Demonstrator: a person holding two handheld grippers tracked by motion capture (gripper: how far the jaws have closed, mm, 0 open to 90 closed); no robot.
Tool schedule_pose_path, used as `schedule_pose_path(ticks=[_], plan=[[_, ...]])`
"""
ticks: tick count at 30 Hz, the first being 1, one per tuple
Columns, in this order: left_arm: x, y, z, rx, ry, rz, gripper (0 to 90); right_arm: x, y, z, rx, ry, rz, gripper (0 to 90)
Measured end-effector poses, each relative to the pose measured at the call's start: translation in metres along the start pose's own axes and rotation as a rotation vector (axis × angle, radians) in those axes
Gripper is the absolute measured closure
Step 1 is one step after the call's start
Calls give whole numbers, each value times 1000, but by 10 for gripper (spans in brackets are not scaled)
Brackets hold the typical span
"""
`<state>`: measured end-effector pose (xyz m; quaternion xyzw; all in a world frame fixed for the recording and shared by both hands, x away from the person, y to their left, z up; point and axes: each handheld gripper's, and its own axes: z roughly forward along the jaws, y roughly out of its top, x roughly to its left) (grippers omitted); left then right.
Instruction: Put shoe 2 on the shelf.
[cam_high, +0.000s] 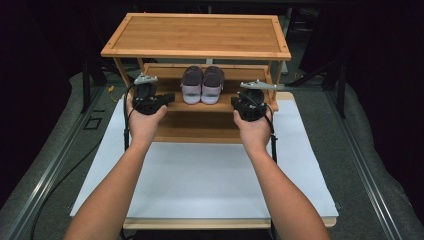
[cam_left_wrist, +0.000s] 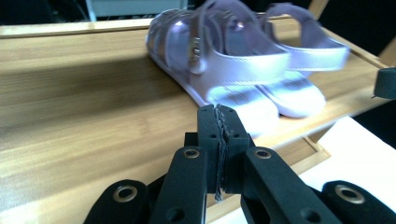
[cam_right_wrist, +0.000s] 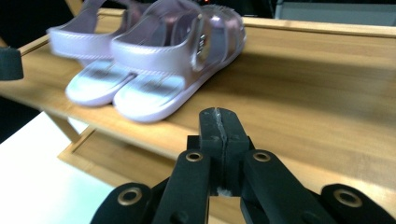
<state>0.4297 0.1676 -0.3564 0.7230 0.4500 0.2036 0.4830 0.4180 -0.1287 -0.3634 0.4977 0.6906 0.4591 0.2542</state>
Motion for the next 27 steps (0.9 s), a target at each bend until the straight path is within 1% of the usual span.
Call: schedule_pose_path(ticks=[1, 3, 4, 5, 6, 7, 8, 9, 10, 11, 12, 13, 14, 16, 17, 18, 19, 20, 22, 23, 24, 25, 27], plan=[[-1, -5, -5, -11, -16, -7, 891, 1, -3, -7, 3, 6, -13, 900], [-1, -12, -11, -24, -41, -23, 892, 2, -5, -12, 2, 26, -24, 900], [-1, -16, -14, -30, -55, -27, 892, 3, -7, -16, 5, 14, -37, 900], [-1, -20, -17, -36, -64, -28, 892, 4, -10, -18, 1, 22, -52, 900], [-2, -23, -20, -35, -68, -27, 892, 4, -13, -22, 6, 38, -61, 900], [-2, -27, -23, -35, -75, -26, 892, 4, -15, -25, 2, 39, -69, 900], [-2, -30, -25, -36, -82, -22, 892, 5, -18, -28, 9, 20, -74, 900], [-2, -30, -25, -36, -82, -22, 891, 5, -18, -28, 9, 20, -74, 900], [-2, -34, -31, -36, -80, -16, 891, 4, -22, -34, 6, 24, -68, 900], [-2, -37, -36, -38, -83, -10, 891, 3, -24, -38, 7, 33, -69, 900], [-1, -39, -38, -39, -81, -8, 890, 1, -26, -43, 0, 71, -76, 900], [0, -41, -42, -42, -74, -4, 890, 0, -28, -46, -10, 73, -74, 900], [1, -43, -45, -40, -73, 4, 887, -1, -30, -50, -9, 58, -73, 900], [3, -45, -48, -40, -70, 6, 886, -2, -33, -53, -5, 52, -66, 900], [6, -48, -53, -38, -71, 10, 886, -7, -40, -60, -10, 77, -41, 900], [8, -49, -55, -38, -74, 8, 886, -9, -43, -63, -22, 80, -30, 899], [9, -50, -58, -36, -79, 8, 885, -12, -45, -66, -23, 94, -17, 898], [10, -51, -61, -35, -77, 16, 883, -14, -48, -69, -24, 103, -8, 896], [11, -52, -64, -37, -77, 19, 883, -17, -51, -72, -30, 98, -1, 894], [12, -55, -70, -32, -77, 30, 881, -21, -56, -79, -35, 103, 3, 892], [12, -55, -70, -32, -77, 30, 881, -23, -59, -81, -37, 102, 2, 892], [11, -59, -74, -27, -78, 47, 880, -24, -63, -83, -44, 102, 11, 892], [11, -64, -78, -19, -76, 61, 877, -28, -70, -88, -42, 105, 11, 892]])
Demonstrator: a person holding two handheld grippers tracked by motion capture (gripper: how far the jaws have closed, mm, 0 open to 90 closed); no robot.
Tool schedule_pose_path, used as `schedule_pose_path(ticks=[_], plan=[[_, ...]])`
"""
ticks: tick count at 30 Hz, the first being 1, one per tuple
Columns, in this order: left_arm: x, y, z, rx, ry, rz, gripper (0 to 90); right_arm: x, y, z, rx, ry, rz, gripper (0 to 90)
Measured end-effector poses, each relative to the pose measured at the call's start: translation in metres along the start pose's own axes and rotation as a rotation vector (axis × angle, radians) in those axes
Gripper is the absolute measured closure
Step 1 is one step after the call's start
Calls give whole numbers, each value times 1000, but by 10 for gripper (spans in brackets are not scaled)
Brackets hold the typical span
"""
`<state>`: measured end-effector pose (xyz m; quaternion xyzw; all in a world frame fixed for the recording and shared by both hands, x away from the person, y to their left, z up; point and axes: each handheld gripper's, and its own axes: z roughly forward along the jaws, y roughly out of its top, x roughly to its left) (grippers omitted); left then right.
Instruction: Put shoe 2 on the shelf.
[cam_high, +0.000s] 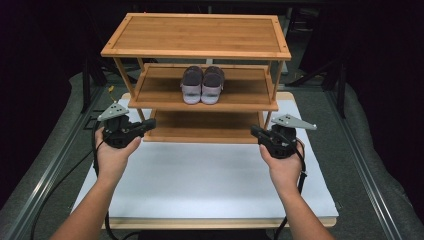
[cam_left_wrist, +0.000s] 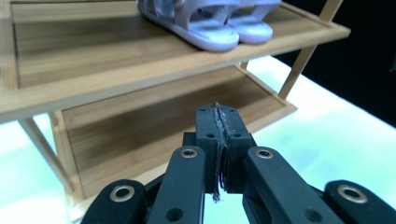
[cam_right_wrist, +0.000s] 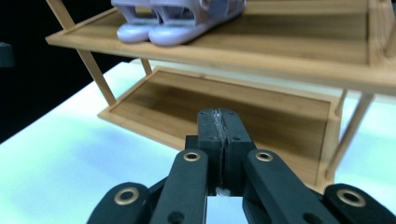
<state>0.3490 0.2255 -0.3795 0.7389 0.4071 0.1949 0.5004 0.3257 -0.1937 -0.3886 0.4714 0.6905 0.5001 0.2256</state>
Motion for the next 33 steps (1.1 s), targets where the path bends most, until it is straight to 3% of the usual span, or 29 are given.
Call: schedule_pose_path(ticks=[11, 16, 19, 20, 21, 24, 29, 33], plan=[[-1, -34, -7, 32, -22, -4, 830, -8, -39, -20, 19, -14, -6, 867], [-4, -54, -7, 19, -24, -11, 785, -11, -55, -24, 28, -27, -24, 853], [-5, -62, -6, 19, -36, -12, 744, -13, -63, -24, 28, -18, -26, 825], [-5, -71, -4, 21, -40, -21, 729, -15, -73, -22, 39, -13, -17, 812], [-5, -71, -4, 21, -40, -21, 718, -15, -76, -21, 37, -11, -12, 799], [-2, -91, 1, 29, -27, -50, 662, -16, -89, -17, 44, -18, -19, 761], [2, -106, 5, 43, -9, -45, 581, -17, -102, -14, 63, -28, -37, 722], [2, -118, 7, 49, -9, -18, 571, -18, -115, -12, 79, -37, -44, 671]])
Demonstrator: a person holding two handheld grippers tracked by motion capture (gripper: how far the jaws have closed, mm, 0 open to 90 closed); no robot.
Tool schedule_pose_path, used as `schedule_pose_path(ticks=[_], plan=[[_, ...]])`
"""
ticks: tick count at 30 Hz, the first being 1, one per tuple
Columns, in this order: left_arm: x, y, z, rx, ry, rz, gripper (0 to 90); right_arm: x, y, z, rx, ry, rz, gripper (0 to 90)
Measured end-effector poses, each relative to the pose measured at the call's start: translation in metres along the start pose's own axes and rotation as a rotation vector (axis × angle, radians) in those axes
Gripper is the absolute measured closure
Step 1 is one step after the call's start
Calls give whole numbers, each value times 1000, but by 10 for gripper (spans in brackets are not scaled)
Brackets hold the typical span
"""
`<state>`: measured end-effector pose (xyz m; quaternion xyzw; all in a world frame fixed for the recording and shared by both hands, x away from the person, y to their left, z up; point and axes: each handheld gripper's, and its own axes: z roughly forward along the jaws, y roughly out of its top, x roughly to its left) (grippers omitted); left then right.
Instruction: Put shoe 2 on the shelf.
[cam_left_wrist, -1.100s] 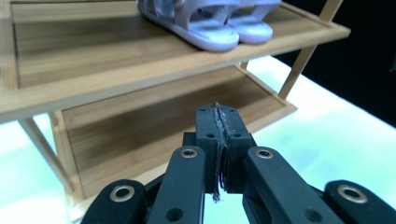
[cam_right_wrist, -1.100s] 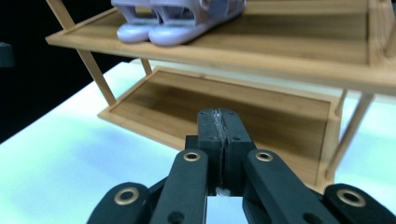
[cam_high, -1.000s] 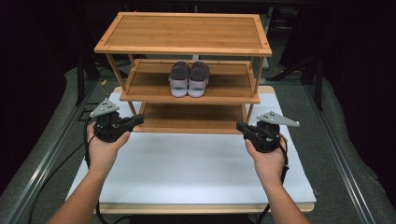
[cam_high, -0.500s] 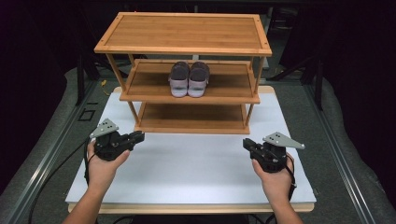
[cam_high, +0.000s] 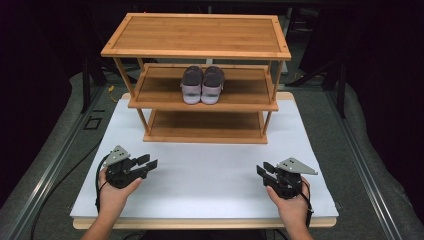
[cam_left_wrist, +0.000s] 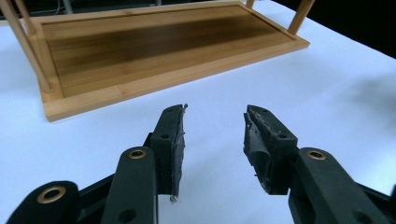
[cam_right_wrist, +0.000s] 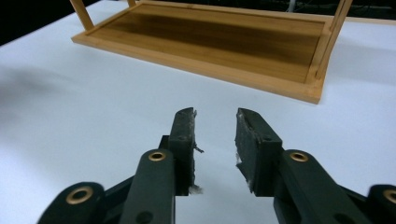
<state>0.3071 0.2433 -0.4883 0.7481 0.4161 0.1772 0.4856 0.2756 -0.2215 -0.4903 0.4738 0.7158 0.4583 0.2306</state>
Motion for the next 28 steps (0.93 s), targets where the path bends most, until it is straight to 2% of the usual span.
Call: schedule_pose_path(ticks=[3, 6, 10, 13, 14, 15, 19, 28], plan=[[-1, -6, 3, 2, -14, -5, 565, 0, -9, 5, 13, 8, -10, 656], [-3, -12, 8, 17, -19, 11, 562, 0, -16, 12, 44, 2, -24, 644], [-5, -17, 16, 41, -23, 36, 554, -1, -19, 17, 56, 0, -21, 628], [-4, -29, 31, 116, -17, 41, 554, 1, -26, 26, 94, 17, -24, 615], [-3, -31, 33, 124, -14, 39, 554, 2, -27, 29, 104, 35, -28, 611], [-3, -32, 35, 132, -14, 32, 554, 3, -28, 30, 113, 32, -37, 606], [-4, -34, 37, 139, -21, 20, 553, 6, -30, 36, 131, 59, -55, 589], [-2, -34, 39, 140, -27, 10, 539, 5, -30, 39, 149, 63, -70, 567]])
